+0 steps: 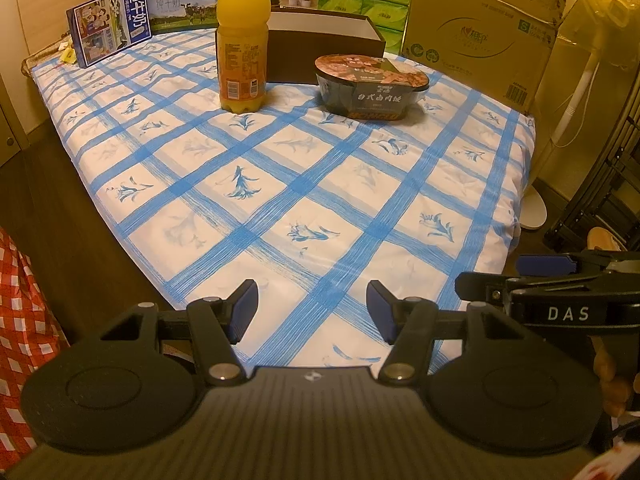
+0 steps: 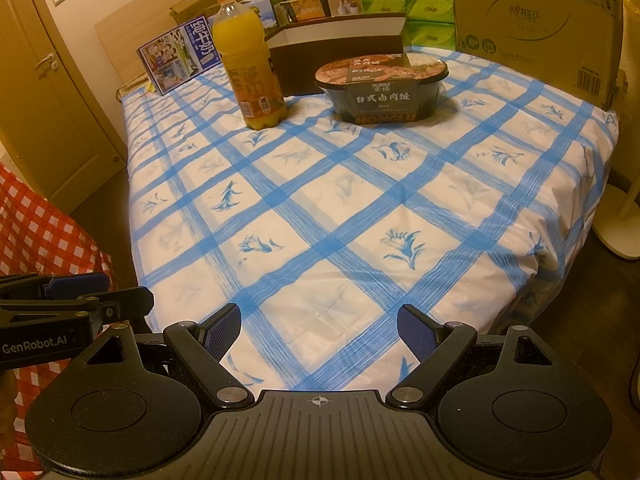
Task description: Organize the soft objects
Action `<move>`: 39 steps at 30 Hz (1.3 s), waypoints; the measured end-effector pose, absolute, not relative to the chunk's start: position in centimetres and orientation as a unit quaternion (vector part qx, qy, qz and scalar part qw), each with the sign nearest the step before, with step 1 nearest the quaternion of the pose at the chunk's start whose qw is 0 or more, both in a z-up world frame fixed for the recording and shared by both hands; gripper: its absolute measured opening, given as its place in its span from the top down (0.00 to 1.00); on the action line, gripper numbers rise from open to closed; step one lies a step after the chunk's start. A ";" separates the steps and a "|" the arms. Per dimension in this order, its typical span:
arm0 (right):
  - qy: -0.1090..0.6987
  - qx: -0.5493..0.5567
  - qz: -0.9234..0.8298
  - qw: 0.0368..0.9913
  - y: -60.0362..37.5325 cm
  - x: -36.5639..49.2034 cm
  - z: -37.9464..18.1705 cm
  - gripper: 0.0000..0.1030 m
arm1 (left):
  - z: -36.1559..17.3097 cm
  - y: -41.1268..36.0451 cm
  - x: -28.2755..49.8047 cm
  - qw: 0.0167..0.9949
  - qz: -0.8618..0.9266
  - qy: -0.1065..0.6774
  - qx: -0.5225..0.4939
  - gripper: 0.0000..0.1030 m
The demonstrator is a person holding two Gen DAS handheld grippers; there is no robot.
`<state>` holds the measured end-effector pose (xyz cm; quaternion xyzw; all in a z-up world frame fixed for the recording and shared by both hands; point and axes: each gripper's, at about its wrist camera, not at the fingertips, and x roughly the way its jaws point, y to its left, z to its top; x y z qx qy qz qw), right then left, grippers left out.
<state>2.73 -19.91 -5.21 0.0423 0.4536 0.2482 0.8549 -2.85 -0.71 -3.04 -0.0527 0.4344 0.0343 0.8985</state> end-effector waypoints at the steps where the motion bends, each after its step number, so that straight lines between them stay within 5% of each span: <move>1: 0.454 0.042 0.248 0.855 -19.9 2.7 -5.2 0.18 | -3.1 -0.7 -2.9 0.899 0.035 0.434 -0.052 0.44; 39: 0.455 0.041 0.247 0.854 -19.8 2.7 -5.5 0.18 | -3.5 -0.6 -2.0 0.899 0.038 0.432 -0.055 0.44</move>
